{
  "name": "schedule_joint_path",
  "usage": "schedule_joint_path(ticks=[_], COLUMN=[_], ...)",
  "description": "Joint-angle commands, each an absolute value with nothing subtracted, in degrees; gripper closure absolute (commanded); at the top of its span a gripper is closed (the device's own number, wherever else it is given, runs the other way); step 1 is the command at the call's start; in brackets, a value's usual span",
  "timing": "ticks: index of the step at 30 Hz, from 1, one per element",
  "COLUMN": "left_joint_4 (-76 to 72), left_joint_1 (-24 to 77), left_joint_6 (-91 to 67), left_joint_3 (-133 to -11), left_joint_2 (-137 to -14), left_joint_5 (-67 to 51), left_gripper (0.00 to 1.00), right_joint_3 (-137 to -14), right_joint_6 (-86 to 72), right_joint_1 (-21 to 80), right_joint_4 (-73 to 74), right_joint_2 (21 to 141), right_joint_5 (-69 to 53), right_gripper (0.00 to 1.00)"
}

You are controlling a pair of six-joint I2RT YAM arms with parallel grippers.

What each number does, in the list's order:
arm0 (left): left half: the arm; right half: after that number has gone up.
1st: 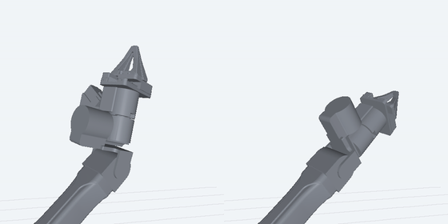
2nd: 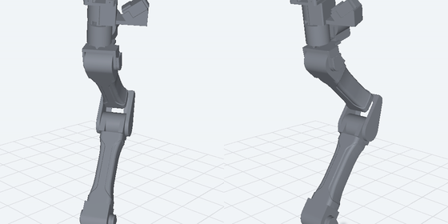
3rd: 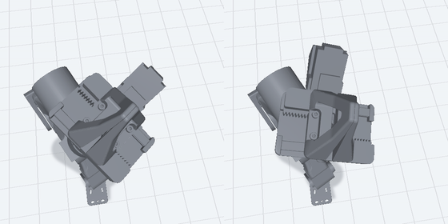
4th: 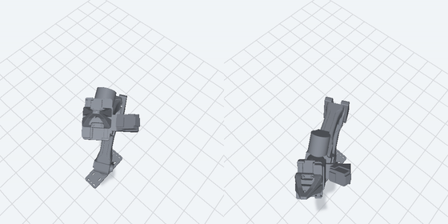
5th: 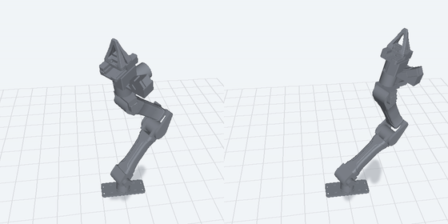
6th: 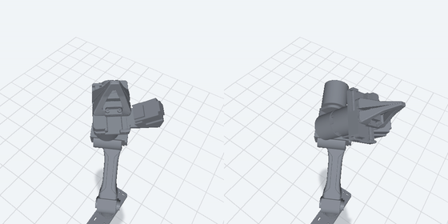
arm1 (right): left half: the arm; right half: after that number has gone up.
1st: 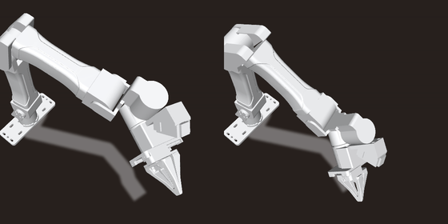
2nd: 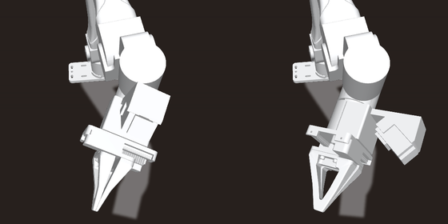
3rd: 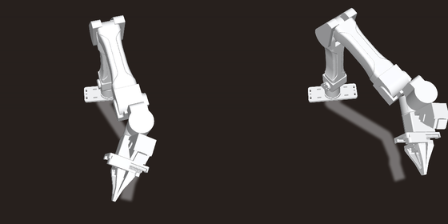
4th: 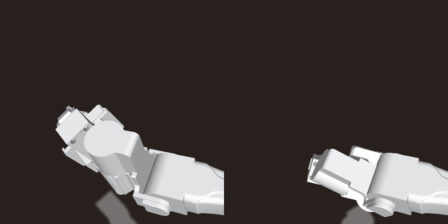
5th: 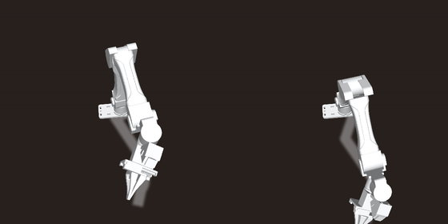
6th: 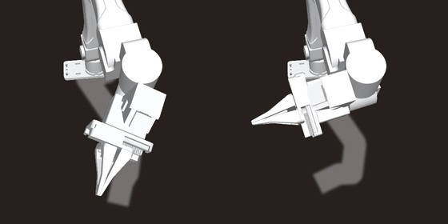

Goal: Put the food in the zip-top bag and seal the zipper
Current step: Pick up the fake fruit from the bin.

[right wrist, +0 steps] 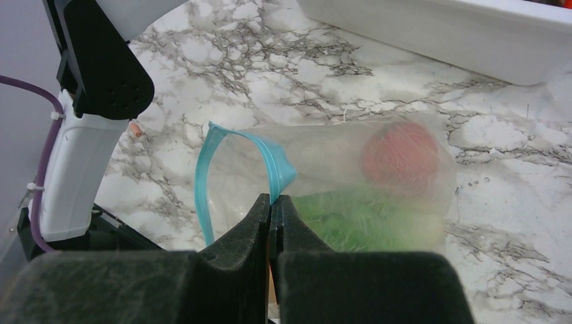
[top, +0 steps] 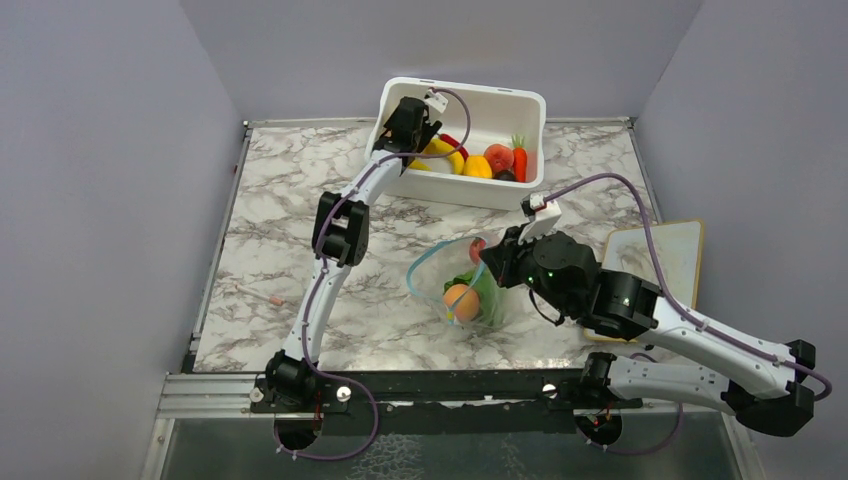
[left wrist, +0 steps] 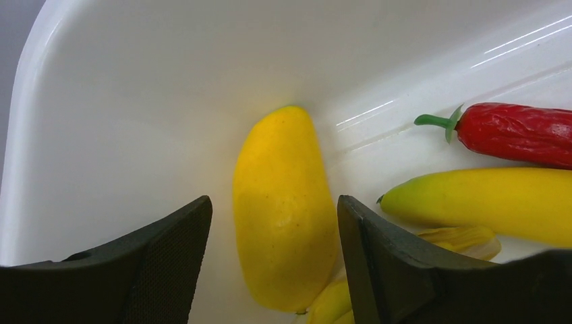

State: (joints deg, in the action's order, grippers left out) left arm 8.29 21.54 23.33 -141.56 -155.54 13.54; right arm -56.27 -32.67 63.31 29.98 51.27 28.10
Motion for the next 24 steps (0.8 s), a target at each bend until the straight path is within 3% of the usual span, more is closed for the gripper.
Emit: schedule_joint_path(ticks=[1, 9, 12, 17, 24], left_joint_4=[5.38, 9.12, 11.72, 11.80, 11.78], left_joint_1=[20.64, 20.96, 21.06, 21.48, 22.04], left_joint_6=[23.85, 21.79, 20.42, 17.38, 9.09], left_joint_3=[-143.49, -140.77, -141.16, -137.82, -134.98], left_joint_2=[-159.39, -158.47, -157.55, -152.95, -145.50], left_joint_5=[15.22, 14.21, 12.74, 10.34, 1.42], left_gripper=[0.30, 0.47, 0.64, 0.76, 0.81], right_joint_3=[-58.66, -59.47, -59.55, -59.41, -58.47], right_joint_6=[-32.20, -32.87, -32.87, -32.96, -33.44], right_joint_1=[63.53, 63.53, 63.51, 63.50, 63.53], right_joint_4=[29.96, 29.44, 29.12, 28.07, 27.24], right_joint_2=[51.62, 53.39, 53.79, 54.27, 53.82], right_joint_5=[30.49, 31.39, 31.64, 30.96, 30.58], right_gripper=[0.99, 0.99, 0.99, 0.99, 0.99])
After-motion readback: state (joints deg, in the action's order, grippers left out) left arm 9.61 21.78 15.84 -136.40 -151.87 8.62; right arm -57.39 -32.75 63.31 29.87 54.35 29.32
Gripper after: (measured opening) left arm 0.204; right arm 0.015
